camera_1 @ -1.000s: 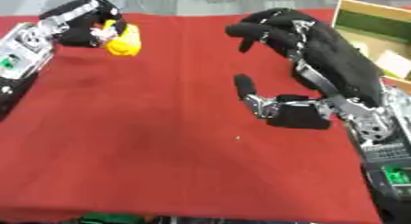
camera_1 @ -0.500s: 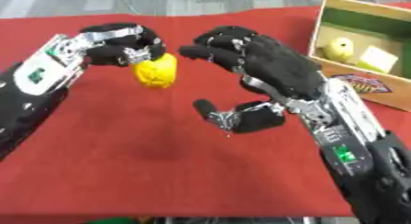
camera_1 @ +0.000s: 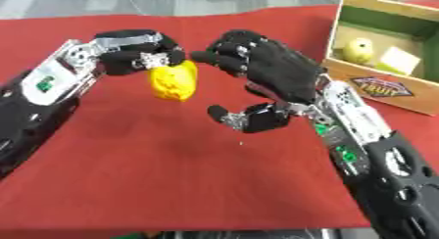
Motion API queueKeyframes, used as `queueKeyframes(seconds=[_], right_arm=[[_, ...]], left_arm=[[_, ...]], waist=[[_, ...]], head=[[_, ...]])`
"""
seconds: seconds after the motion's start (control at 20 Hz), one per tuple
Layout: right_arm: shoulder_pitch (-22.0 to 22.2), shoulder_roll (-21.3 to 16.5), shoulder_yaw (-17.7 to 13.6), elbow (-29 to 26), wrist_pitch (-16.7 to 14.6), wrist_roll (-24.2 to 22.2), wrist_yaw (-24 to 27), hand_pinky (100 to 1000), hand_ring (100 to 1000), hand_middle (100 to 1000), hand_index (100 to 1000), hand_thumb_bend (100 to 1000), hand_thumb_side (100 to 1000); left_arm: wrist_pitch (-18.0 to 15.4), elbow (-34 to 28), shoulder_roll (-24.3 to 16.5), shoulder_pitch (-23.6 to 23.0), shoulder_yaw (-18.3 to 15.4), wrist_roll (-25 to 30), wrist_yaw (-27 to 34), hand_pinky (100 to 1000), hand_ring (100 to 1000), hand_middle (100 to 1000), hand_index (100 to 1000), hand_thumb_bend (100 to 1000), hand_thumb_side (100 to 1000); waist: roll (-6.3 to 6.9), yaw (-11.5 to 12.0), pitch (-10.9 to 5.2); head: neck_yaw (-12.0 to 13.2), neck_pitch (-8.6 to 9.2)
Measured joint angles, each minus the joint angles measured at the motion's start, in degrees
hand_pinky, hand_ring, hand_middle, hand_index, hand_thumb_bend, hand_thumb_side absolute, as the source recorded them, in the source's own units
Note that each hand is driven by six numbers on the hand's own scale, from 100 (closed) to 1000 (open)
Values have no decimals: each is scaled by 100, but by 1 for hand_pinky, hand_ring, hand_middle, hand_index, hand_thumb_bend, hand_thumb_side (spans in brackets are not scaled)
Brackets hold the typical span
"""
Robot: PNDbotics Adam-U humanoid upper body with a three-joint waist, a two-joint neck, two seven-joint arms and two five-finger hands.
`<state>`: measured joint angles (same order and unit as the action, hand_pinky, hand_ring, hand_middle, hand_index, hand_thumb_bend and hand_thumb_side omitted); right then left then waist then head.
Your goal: Pick up the objects with one hand, pass them to the other hand, and then place them into the box on the other side of the table.
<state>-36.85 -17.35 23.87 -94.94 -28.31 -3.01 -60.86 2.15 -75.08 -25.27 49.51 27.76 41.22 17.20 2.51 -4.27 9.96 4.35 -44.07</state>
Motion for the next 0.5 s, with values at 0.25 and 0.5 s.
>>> queueKeyframes(seconds=[0.25,0.5], right_arm=[[-36,56,32,137,365,413,-353,850,789,641,834,278,378],[-41,104,94,242,680,725,-438,844,797,622,839,221,463]], left_arm=[[72,40,69,7,1,-68,6,663,383,331,491,100,627],[124,148,166,35,1,-129,-7,663,383,331,491,100,619]], waist=[[0,4,0],[0,4,0]], head=[[-35,-1],[-42,-3]])
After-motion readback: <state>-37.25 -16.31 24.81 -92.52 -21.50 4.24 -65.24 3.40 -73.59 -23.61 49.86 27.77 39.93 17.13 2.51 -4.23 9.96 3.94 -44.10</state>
